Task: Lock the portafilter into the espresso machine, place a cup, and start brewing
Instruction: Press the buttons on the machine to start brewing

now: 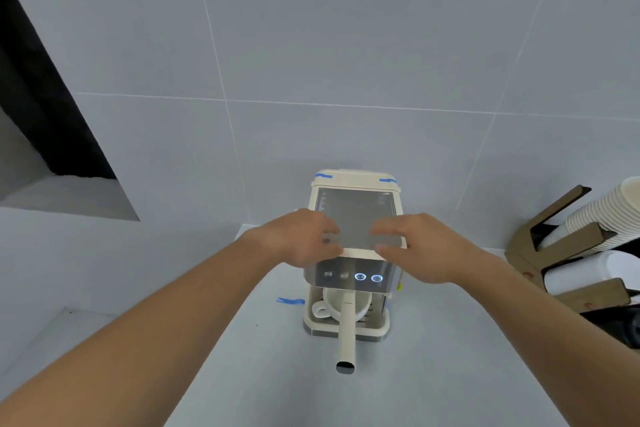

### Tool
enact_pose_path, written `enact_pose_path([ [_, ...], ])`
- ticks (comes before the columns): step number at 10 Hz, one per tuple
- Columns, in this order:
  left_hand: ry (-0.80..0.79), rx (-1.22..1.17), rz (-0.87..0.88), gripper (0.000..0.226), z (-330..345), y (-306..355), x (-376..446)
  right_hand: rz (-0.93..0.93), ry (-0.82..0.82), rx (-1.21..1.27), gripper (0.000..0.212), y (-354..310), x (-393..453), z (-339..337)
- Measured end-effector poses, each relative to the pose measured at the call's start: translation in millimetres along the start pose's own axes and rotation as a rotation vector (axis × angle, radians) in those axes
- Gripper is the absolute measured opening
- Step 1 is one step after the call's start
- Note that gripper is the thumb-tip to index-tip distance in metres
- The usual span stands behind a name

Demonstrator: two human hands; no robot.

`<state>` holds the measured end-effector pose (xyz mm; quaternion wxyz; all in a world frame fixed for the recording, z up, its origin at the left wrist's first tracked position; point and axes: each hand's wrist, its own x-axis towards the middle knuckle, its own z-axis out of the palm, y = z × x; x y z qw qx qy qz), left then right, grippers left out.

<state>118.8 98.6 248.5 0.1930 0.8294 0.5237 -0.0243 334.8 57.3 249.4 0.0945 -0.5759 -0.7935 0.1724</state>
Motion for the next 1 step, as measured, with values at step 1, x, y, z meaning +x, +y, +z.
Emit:
enact_pose_path([
  [1,0.108,0.009,0.018,0.056,-17.8,3.8,-9.9,-0.031,0.226,0.094,0.036,-7.8,-12.4,-37.9],
])
